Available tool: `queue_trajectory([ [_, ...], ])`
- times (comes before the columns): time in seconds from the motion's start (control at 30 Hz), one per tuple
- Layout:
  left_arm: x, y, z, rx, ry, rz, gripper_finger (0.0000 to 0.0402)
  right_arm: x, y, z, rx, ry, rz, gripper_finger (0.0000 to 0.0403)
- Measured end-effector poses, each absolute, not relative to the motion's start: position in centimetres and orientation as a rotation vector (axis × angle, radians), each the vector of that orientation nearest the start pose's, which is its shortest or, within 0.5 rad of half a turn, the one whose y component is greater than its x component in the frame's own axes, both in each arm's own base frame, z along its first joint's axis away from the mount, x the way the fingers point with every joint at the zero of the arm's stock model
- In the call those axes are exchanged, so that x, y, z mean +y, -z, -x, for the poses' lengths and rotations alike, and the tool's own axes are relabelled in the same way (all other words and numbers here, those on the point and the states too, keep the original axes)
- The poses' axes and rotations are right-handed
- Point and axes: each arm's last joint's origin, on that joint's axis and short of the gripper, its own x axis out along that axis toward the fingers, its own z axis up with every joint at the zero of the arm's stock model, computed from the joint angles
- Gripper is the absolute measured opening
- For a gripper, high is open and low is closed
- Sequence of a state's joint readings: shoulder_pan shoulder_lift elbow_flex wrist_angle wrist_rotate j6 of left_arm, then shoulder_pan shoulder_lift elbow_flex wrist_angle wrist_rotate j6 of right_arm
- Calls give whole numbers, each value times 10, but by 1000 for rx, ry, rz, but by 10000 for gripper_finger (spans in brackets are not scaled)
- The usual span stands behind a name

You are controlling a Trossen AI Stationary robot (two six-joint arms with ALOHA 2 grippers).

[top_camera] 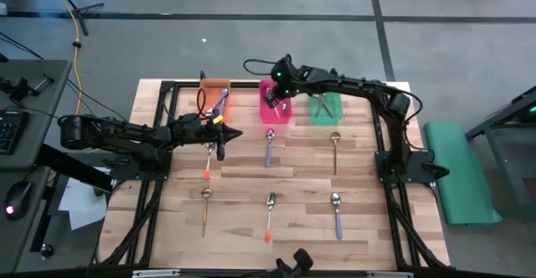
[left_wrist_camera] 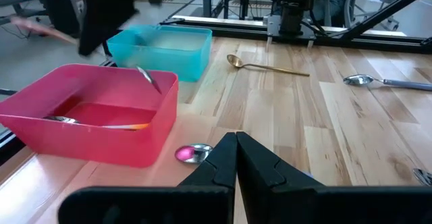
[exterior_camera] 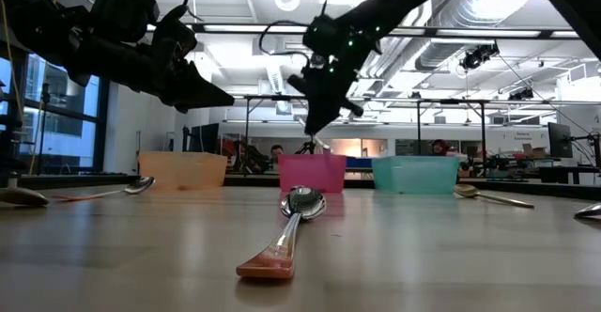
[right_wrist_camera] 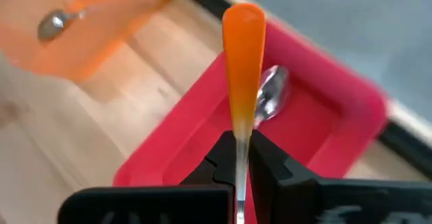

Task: Sort silverware by color (type)
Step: Put the orange spoon into the pink bin, then adjust the pink bin

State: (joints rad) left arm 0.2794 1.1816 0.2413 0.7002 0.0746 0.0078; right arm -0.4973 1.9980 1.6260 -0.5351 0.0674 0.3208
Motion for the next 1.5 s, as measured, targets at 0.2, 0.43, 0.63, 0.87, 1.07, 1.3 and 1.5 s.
queue_trajectory([
  [0.2,54,-162,-199,242,-199,42,0,-218,-208,-391,860,635,-551,0],
  [0.43,52,-162,-200,241,-192,46,0,-220,-189,-396,897,637,-558,3],
  [0.63,52,-162,-200,241,-193,49,0,-221,-187,-398,881,634,-545,56],
  [0.87,52,-162,-200,243,-193,49,0,-222,-195,-399,879,591,-460,104],
  [1.07,52,-160,-199,265,-191,53,0,-203,-236,-382,1027,476,-272,35],
  [1.3,52,-159,-199,267,-190,53,0,-177,-240,-342,1227,356,-181,13],
  [1.5,52,-159,-199,267,-190,53,0,-163,-199,-319,1255,336,-177,4],
])
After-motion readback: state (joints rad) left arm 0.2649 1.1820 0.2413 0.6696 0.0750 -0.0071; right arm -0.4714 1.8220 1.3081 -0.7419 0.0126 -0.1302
